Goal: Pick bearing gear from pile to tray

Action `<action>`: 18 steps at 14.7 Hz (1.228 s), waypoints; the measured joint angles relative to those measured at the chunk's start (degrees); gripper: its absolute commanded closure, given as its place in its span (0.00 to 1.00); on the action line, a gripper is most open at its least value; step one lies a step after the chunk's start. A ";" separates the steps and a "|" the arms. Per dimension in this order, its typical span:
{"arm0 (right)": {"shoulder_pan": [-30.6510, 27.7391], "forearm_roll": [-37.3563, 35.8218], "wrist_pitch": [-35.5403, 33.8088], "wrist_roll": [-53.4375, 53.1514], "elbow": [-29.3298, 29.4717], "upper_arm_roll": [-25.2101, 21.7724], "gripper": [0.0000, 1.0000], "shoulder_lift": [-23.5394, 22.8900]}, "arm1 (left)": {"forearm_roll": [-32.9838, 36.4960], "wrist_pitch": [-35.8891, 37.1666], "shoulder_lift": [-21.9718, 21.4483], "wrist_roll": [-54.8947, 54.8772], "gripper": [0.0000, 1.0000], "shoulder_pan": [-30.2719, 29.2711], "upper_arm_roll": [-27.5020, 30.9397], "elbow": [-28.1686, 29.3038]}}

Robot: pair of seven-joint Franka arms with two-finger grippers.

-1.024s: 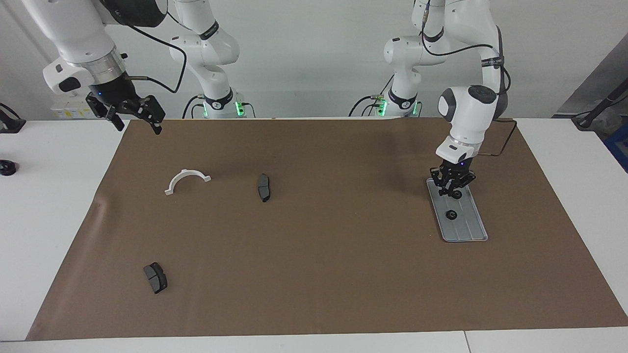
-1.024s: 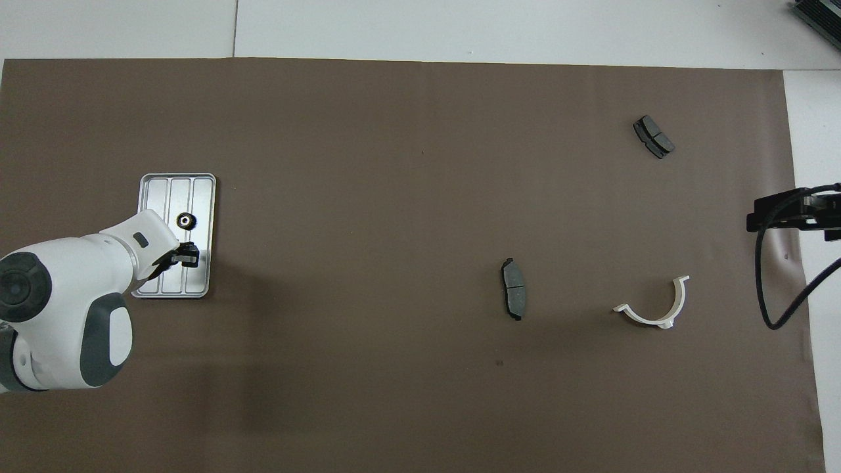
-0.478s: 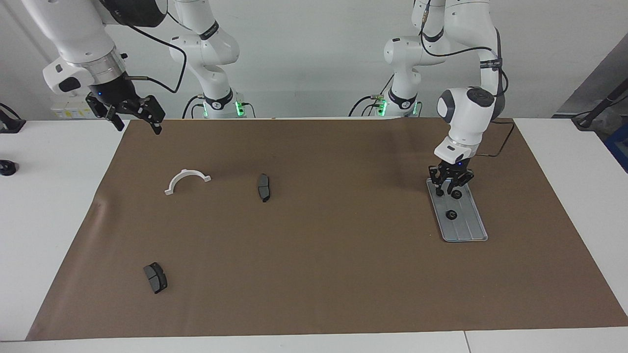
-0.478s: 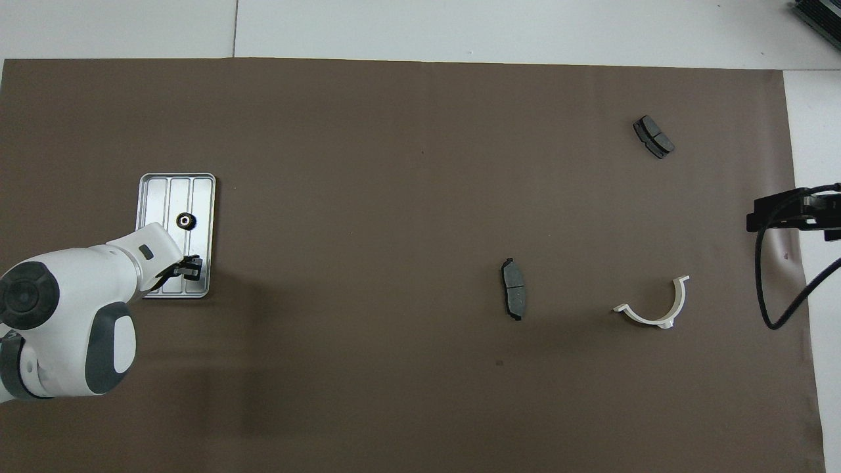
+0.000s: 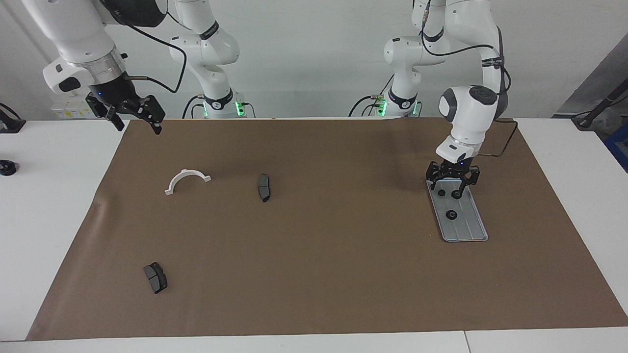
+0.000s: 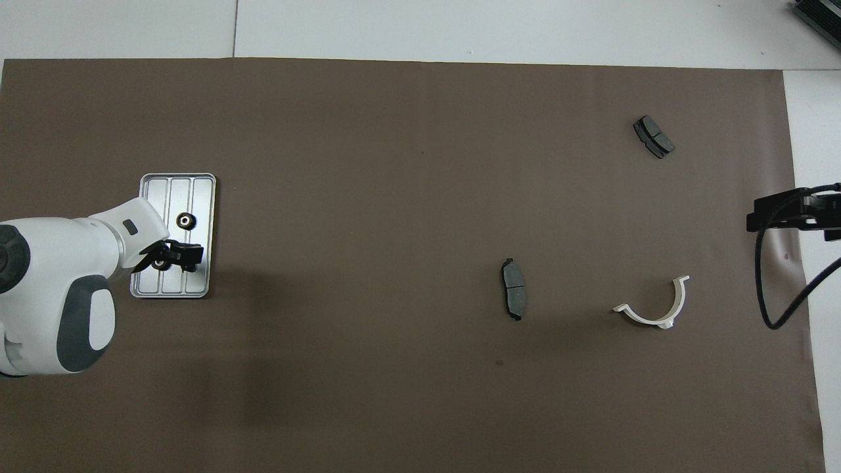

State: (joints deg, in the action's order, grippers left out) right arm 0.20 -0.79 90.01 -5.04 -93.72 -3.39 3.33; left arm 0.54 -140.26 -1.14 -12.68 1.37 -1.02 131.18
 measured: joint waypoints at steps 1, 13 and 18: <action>0.00 0.00 0.00 0.00 0.00 0.00 0.00 0.00 | 0.00 4.73 0.50 0.00 0.00 -0.08 0.00 -3.96; 1.59 0.00 0.00 -0.01 0.00 -2.64 0.00 0.02 | 0.00 45.87 3.13 0.00 0.00 -0.15 -0.95 -38.98; 1.77 0.00 0.00 -0.01 0.00 -2.55 0.00 0.02 | 0.00 52.04 1.92 0.14 0.00 -0.15 -1.01 -39.19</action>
State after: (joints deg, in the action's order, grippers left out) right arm 1.97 -0.79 90.01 -5.05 -93.72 -5.94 3.35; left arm 0.54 -88.22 0.78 -12.53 1.22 -2.03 91.99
